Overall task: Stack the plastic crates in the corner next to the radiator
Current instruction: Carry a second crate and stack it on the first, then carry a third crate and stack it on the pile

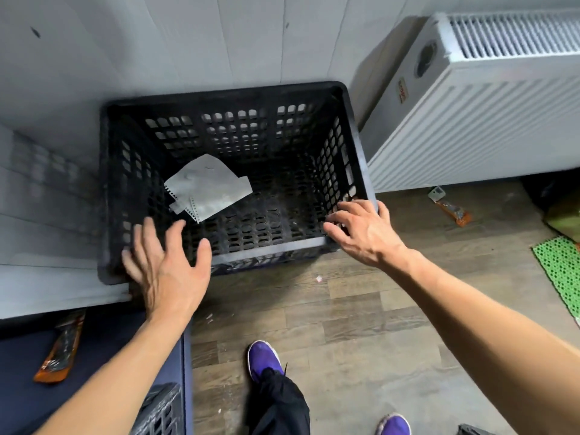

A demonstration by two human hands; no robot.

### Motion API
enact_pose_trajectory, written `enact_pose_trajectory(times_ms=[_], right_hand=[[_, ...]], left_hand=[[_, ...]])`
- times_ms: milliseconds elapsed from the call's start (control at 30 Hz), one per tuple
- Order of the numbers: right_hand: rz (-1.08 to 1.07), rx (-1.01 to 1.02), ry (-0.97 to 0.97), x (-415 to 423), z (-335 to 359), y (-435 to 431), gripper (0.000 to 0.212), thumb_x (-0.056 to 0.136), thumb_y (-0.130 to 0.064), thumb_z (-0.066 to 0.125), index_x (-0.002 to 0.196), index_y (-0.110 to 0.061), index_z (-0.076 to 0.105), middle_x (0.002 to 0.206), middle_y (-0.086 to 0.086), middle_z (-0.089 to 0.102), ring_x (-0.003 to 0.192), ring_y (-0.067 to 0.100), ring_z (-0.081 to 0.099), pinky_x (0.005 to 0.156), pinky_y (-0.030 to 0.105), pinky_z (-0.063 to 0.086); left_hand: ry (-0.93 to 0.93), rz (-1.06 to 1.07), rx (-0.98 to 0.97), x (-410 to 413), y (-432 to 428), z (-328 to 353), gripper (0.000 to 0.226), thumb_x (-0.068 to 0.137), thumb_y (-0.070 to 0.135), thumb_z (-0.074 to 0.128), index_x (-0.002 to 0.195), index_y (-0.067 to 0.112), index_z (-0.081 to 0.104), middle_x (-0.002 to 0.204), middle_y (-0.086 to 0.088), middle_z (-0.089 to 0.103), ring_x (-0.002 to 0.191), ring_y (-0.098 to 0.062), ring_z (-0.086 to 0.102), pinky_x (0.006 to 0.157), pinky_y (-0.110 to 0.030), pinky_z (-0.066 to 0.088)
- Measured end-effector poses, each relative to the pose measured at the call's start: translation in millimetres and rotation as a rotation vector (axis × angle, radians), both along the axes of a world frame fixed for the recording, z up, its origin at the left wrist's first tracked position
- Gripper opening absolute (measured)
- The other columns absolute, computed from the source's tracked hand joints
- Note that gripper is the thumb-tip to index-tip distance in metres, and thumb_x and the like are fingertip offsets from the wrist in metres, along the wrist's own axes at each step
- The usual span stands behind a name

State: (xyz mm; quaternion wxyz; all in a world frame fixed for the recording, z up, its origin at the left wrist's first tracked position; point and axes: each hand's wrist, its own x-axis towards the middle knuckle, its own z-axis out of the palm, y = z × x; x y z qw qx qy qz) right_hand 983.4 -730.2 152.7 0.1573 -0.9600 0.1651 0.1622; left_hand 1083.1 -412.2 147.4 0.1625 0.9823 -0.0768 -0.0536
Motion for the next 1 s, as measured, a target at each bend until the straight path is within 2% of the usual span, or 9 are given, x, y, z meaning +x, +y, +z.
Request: enact_pose_trajectory(times_ms=[133,267,333,433,567,800,1000], right_hand=[[-0.014,0.061,-0.121,-51.9,9.7,10.8,0.059,0.09,-0.065,0.035,0.137,-0.034,0.052,0.152,-0.001,0.041,0.143,0.017,0.028,0.118,0.046,0.02],[-0.055,0.186,-0.173,-111.6,38.3,1.4,0.053,0.093,-0.043,0.056,0.143,-0.026,0.047,0.156,0.003,0.033,0.143,0.021,0.025,0.113,0.037,0.031],[-0.128,0.226,-0.149,-145.1,49.4,-5.0,0.052,0.094,-0.04,0.056,0.144,-0.029,0.045,0.155,-0.001,0.035,0.142,0.018,0.027,0.108,0.037,0.037],[-0.202,0.241,-0.129,-211.6,55.7,-18.9,0.05,0.095,-0.036,0.054,0.143,-0.026,0.045,0.147,-0.001,0.045,0.136,0.02,0.036,0.108,0.036,0.037],[-0.346,0.255,-0.09,-312.5,46.9,-34.7,0.049,0.096,-0.034,0.051,0.143,-0.026,0.044,0.142,0.0,0.05,0.13,0.024,0.043,0.107,0.037,0.038],[-0.593,0.252,-0.021,-508.7,27.2,-49.7,0.05,0.096,-0.032,0.049,0.145,-0.025,0.041,0.144,-0.001,0.047,0.133,0.022,0.042,0.107,0.035,0.036],[-0.84,0.296,0.034,-652.9,24.9,-53.1,0.051,0.095,-0.031,0.049,0.145,-0.021,0.041,0.142,0.006,0.049,0.132,0.027,0.043,0.106,0.038,0.038]], left_hand=[[0.007,-0.129,-0.04,-51.8,-37.7,12.6,0.051,0.089,0.047,0.044,0.133,0.022,0.051,0.156,-0.013,0.026,0.148,-0.025,0.01,0.118,-0.054,0.006],[-0.032,-0.295,-0.049,-118.9,-90.8,29.0,0.043,0.088,0.04,0.05,0.125,0.02,0.059,0.146,-0.011,0.041,0.14,-0.028,0.029,0.112,-0.05,0.021],[-0.016,-0.369,-0.07,-154.8,-118.0,35.7,0.042,0.086,0.039,0.053,0.123,0.02,0.061,0.14,-0.008,0.048,0.134,-0.027,0.037,0.107,-0.048,0.027],[0.045,-0.508,-0.061,-214.5,-159.1,42.6,0.045,0.085,0.042,0.052,0.124,0.021,0.061,0.133,-0.005,0.055,0.126,-0.026,0.046,0.101,-0.046,0.036],[0.116,-0.708,-0.046,-296.3,-197.8,41.9,0.041,0.087,0.038,0.059,0.125,0.021,0.06,0.126,-0.001,0.058,0.116,-0.024,0.054,0.094,-0.041,0.042],[0.249,-1.006,0.064,-447.5,-245.2,32.3,0.044,0.088,0.04,0.055,0.128,0.021,0.056,0.126,0.0,0.057,0.113,-0.024,0.055,0.094,-0.038,0.046],[0.339,-1.277,0.172,-577.9,-291.2,45.0,0.049,0.09,0.04,0.054,0.135,0.021,0.05,0.131,-0.002,0.054,0.119,-0.024,0.052,0.097,-0.039,0.045]])
